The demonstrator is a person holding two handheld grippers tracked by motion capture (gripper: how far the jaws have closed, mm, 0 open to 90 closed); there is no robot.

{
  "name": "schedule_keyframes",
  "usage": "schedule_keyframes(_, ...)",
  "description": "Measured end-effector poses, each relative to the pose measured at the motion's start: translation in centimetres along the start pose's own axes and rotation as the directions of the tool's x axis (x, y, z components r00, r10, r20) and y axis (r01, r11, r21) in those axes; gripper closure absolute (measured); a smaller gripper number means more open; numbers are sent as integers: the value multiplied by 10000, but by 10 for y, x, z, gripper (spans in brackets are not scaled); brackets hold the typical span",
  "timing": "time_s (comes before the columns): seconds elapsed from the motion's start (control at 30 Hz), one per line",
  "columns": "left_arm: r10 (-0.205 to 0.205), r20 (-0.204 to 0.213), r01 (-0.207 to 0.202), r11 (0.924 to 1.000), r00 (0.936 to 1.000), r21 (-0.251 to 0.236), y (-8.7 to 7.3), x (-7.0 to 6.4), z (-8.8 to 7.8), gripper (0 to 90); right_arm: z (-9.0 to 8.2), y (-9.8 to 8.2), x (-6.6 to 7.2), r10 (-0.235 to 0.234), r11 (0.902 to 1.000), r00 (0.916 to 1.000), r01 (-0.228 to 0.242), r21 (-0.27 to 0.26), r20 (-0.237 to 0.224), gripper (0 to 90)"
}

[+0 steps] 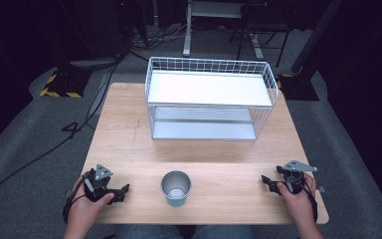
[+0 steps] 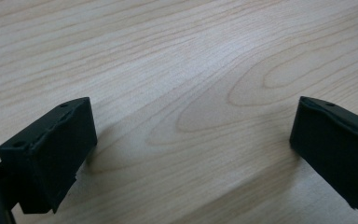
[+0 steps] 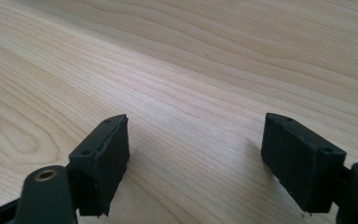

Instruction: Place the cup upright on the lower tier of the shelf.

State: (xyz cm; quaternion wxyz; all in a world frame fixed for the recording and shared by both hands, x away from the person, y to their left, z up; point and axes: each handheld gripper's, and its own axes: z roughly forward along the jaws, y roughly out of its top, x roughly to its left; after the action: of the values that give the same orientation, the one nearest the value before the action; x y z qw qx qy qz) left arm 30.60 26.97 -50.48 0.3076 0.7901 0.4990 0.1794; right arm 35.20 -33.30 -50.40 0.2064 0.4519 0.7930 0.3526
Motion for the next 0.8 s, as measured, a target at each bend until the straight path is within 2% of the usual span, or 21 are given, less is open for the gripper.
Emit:
schedule_keyframes(0.07, 82, 99, -81, 9999, 9999, -116, 0, -1, 0, 106, 0, 0, 0, -27, 10000, 10000, 27, -7, -8, 237)
schedule_keyframes(0.1, 231, 189, -226, 9994, 9996, -252, 0, -1, -1, 106, 1, 1, 0, -25, 10000, 10000, 25, -12, -14, 237)
schedule_keyframes(0.13, 392, 235, -385, 9988, 9990, -306, 1, -2, -2, 193, 1, 1, 0, -38, 10000, 10000, 38, -19, -21, 237)
schedule_keyframes(0.17, 696, 137, -693, 9973, 9975, -261, 3, -5, -4, 179, 1, 1, 0, -29, 10000, 10000, 29, -21, -29, 237)
schedule_keyframes(0.2, 720, 116, -717, 9971, 9973, -265, 4, -7, -5, 152, 1, 1, 0, -28, 10000, 10000, 28, -22, -26, 237)
schedule_keyframes(0.23, 720, 116, -717, 9971, 9973, -265, 4, -7, -5, 170, 1, 1, 0, -28, 10000, 10000, 28, -22, -26, 237)
schedule_keyframes(0.27, 884, 224, -876, 9956, 9958, -340, 7, -9, -9, 174, 1, 1, 0, -33, 10000, 10000, 33, -18, -22, 237)
schedule_keyframes(0.3, 884, 224, -876, 9956, 9958, -340, 7, -9, -9, 170, 1, 1, 0, -31, 10000, 10000, 31, -21, -24, 237)
schedule_keyframes(0.37, 892, 648, -852, 9944, 9939, -619, 11, -16, -15, 170, 1, 1, 0, -36, 10000, 10000, 36, -22, -25, 237)
schedule_keyframes(0.5, 898, 919, -821, 9930, 9917, -847, 15, -22, -20, 170, 1, 1, 0, -37, 10000, 10000, 37, -17, -21, 237)
schedule_keyframes(0.6, 987, 1277, -837, 9895, 9869, -1175, 19, -30, -27, 170, 1, 1, 0, -37, 10000, 10000, 37, -18, -21, 236)
schedule_keyframes(0.7, 1042, 1404, -848, 9868, 9846, -1377, 21, -32, -32, 170, 1, 1, 0, -37, 10000, 10000, 37, -18, -22, 237)
schedule_keyframes(0.73, 877, 1548, -623, 9848, 9840, -1620, 22, -34, -36, 168, 1, 1, 0, -39, 10000, 10000, 38, -18, -20, 237)
schedule_keyframes(0.8, 849, 1591, -540, 9803, 9836, -1898, 23, -37, -41, 167, 1, 1, 0, -37, 10000, 10000, 37, -17, -22, 236)
